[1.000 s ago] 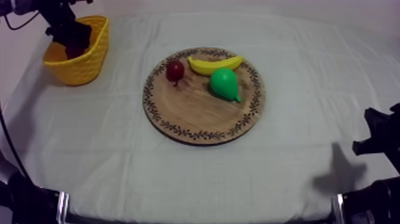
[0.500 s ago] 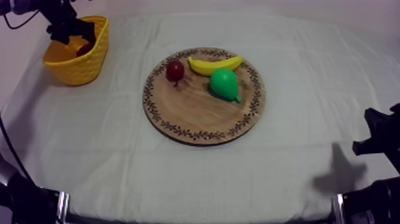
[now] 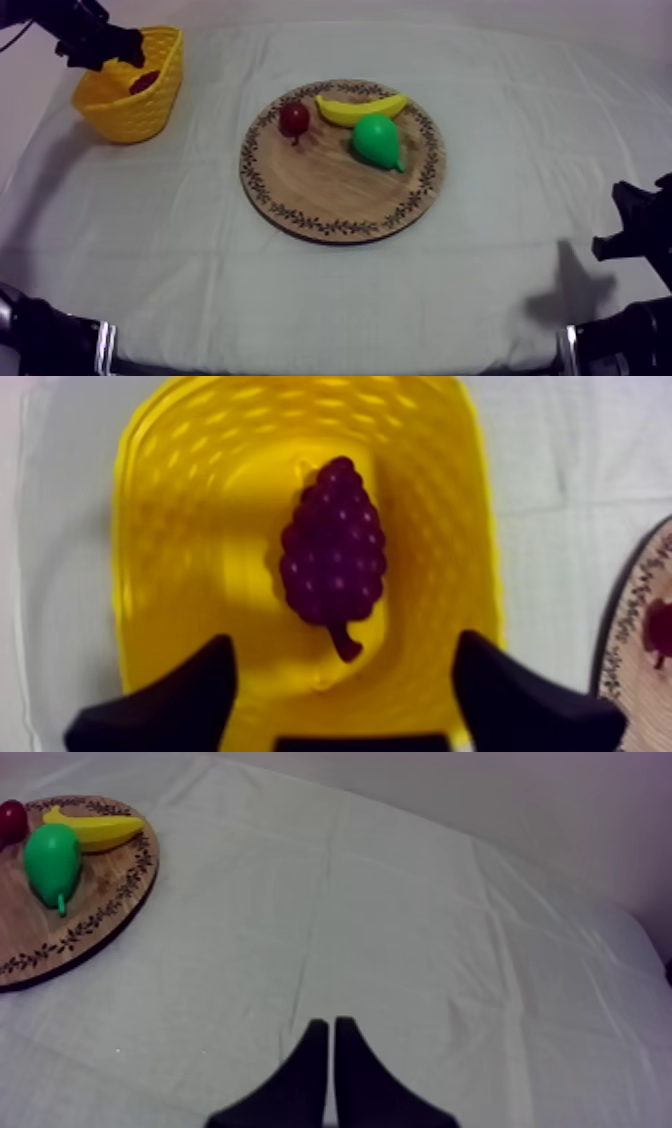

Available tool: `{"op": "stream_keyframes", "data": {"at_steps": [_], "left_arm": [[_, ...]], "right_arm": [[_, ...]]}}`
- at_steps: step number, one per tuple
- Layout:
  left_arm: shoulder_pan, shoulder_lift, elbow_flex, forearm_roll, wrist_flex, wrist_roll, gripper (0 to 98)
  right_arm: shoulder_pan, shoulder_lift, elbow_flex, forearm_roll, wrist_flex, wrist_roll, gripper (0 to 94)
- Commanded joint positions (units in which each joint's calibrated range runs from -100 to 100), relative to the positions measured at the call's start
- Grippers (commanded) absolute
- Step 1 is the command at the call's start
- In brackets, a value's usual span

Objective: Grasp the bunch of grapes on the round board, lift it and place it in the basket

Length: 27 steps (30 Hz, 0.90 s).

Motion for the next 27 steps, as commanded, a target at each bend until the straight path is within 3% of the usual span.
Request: {"op": "stream_keyframes", "data": {"at_steps": [1, 5, 9, 18, 27], "left_arm": [[0.14, -8.31, 7.94, 0.09, -2.28, 0.07, 51.0], [0.48, -15.55, 14.86, 0.19, -4.42, 0.5, 18.9], [0.62, -22.46, 22.47, 0.09, -7.19, 0.61, 5.0], [-0.14, -41.53, 44.37, -0.12, -16.0, -0.8, 0.3], [-1.1, -68.06, 62.54, -0.4, -18.15, -1.98, 0.0]], "right_arm": [[0.01, 0.02, -0.01, 0.0, 0.0, 0.03, 0.3], [0.01, 0.02, -0.01, 0.0, 0.0, 0.01, 0.3], [0.01, 0.02, -0.01, 0.0, 0.0, 0.03, 0.3], [0.01, 0.02, -0.01, 0.0, 0.0, 0.03, 0.3], [0.01, 0.02, -0.01, 0.0, 0.0, 0.01, 0.3]]}}
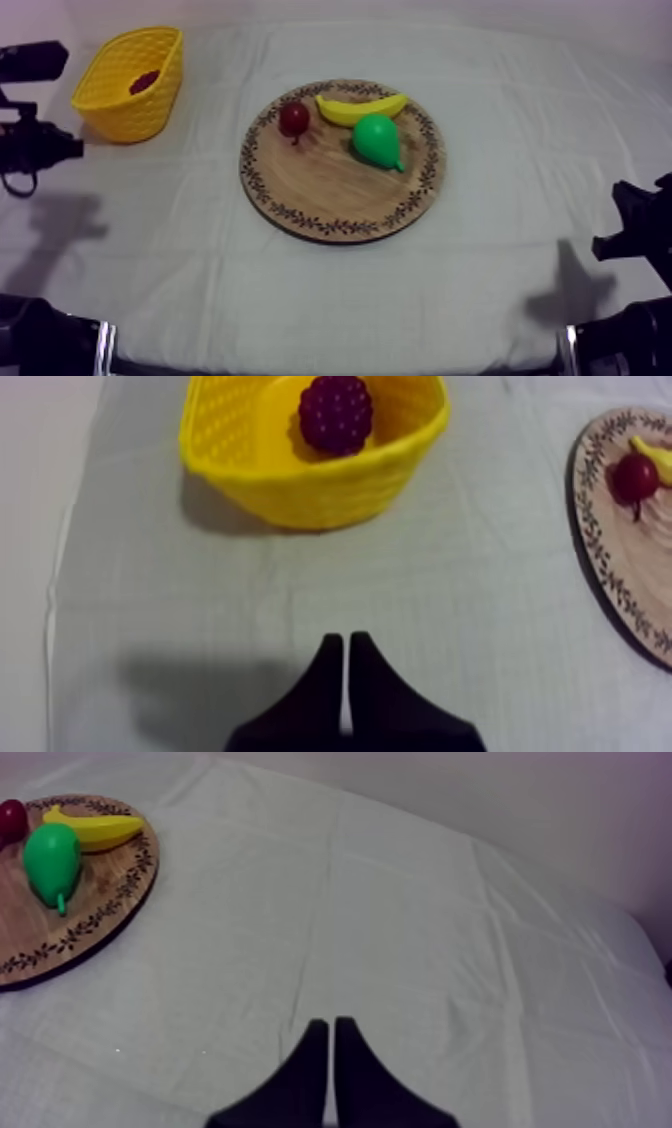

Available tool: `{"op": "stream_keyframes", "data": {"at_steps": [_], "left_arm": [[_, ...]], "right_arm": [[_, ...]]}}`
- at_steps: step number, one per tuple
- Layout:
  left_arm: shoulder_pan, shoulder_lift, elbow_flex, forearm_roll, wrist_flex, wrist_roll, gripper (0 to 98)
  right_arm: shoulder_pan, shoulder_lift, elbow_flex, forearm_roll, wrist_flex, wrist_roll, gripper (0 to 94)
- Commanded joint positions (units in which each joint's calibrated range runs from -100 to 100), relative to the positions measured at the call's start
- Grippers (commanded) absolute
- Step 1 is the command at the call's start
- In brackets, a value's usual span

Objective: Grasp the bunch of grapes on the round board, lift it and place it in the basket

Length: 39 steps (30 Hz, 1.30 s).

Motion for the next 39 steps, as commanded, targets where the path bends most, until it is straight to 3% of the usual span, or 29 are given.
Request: {"op": "stream_keyframes", "data": {"at_steps": [1, 6, 16, 24, 33, 39], "left_arm": [[0.18, -14.4, 7.9, -0.07, -0.08, -0.13, 0.0], [0.73, -28.91, 15.84, 0.3, 0.04, 0.03, 0.0], [2.47, -44.69, 24.84, 3.1, 2.86, -1.1, 0.0], [3.09, -51.38, 26.44, 2.4, 1.86, -0.46, 0.0], [2.9, -55.88, 26.99, 2.31, 0.68, 7.28, 0.0], [3.2, -56.96, 27.18, 2.27, 0.24, 8.8, 0.0]], "right_arm": [[0.01, 0.02, -0.01, 0.0, 0.0, -0.07, 0.3], [0.01, 0.02, -0.01, 0.0, 0.0, -0.06, 0.3], [0.01, 0.02, -0.01, 0.0, 0.0, -0.06, 0.3], [0.01, 0.02, -0.01, 0.0, 0.0, -0.06, 0.3], [0.01, 0.02, -0.01, 0.0, 0.0, -0.07, 0.3], [0.01, 0.02, -0.01, 0.0, 0.0, -0.08, 0.3]]}}
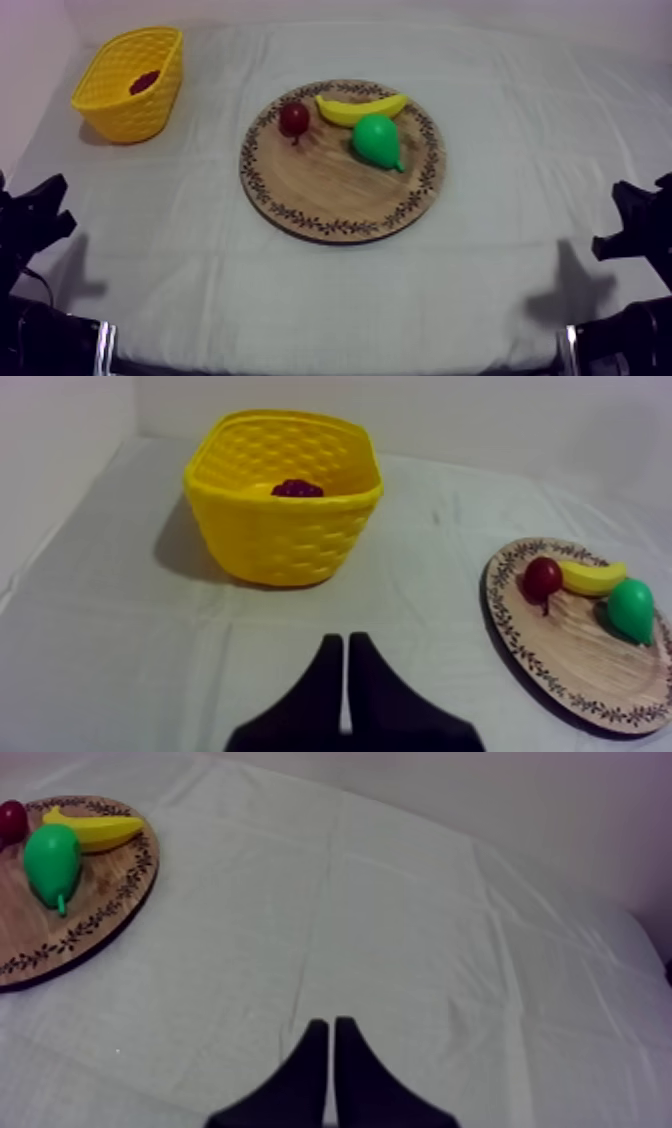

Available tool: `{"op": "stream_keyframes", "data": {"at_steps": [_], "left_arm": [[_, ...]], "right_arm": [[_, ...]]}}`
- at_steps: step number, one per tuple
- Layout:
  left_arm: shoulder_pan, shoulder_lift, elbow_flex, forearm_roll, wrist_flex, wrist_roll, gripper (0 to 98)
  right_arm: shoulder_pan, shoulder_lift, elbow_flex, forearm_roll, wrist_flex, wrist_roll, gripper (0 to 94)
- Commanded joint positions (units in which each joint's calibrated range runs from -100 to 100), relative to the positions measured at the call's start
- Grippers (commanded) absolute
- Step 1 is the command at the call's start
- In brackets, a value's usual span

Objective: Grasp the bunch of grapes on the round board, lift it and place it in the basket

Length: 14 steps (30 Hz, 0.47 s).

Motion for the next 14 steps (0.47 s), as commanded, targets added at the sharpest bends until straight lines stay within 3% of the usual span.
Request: {"op": "stream_keyframes", "data": {"at_steps": [1, 14], "left_arm": [[0.14, -0.1, -0.02, -0.05, -0.02, 0.23, 0.0], [0.22, -0.2, 0.0, -0.06, -0.06, 0.41, 0.0]], "right_arm": [[0.01, 0.02, -0.01, 0.0, 0.03, 0.01, 0.3], [0.01, 0.02, -0.01, 0.0, 0.03, 0.03, 0.3]]}}
